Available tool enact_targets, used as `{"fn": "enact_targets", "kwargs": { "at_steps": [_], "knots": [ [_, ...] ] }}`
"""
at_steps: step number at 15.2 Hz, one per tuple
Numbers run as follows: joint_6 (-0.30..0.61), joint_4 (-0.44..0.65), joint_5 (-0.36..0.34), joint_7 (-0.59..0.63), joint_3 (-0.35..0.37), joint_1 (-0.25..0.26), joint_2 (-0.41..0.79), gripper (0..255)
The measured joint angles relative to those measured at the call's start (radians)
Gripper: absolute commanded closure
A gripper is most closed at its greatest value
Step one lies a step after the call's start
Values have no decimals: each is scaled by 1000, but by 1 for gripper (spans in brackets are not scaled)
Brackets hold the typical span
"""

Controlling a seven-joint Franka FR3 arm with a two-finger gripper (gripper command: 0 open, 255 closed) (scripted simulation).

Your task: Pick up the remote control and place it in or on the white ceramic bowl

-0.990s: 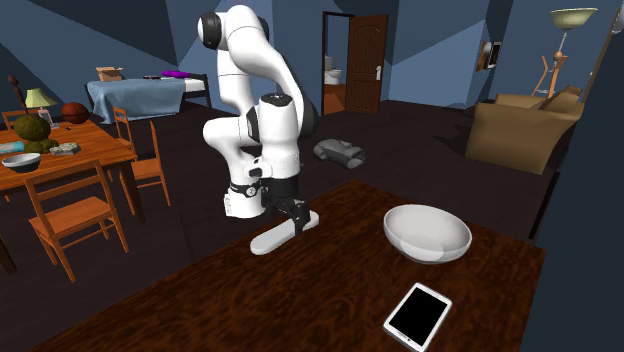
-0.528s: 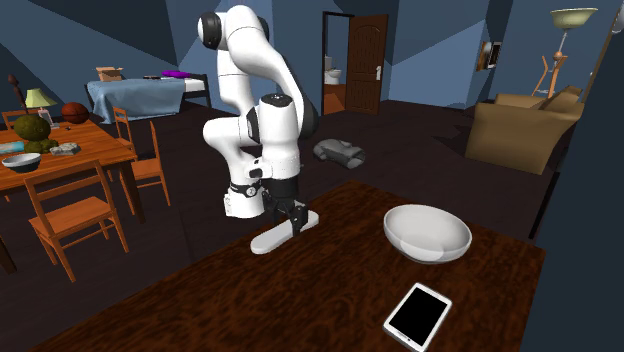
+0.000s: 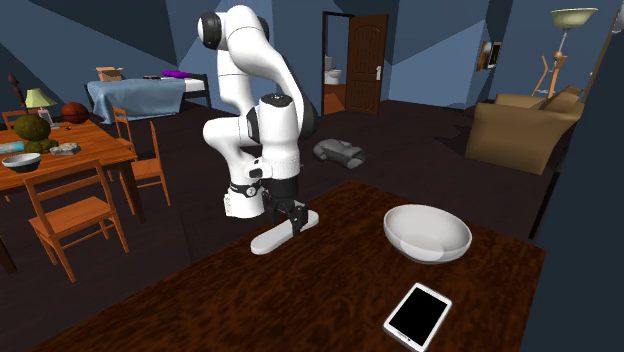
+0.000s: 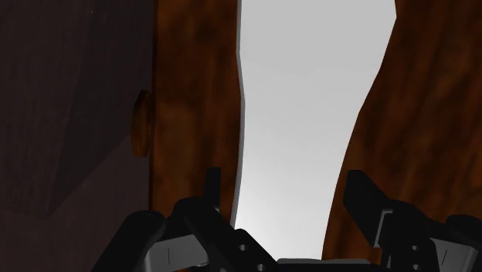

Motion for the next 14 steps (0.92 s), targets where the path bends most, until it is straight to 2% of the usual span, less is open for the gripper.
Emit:
{"fn": "enact_targets", "kwargs": {
  "at_steps": [4,14],
  "knots": [
    [-30,9,3,-3,-3,1,-21,255],
    [-185,81,11,-9,-14,4,-105,255]
  ]
}}
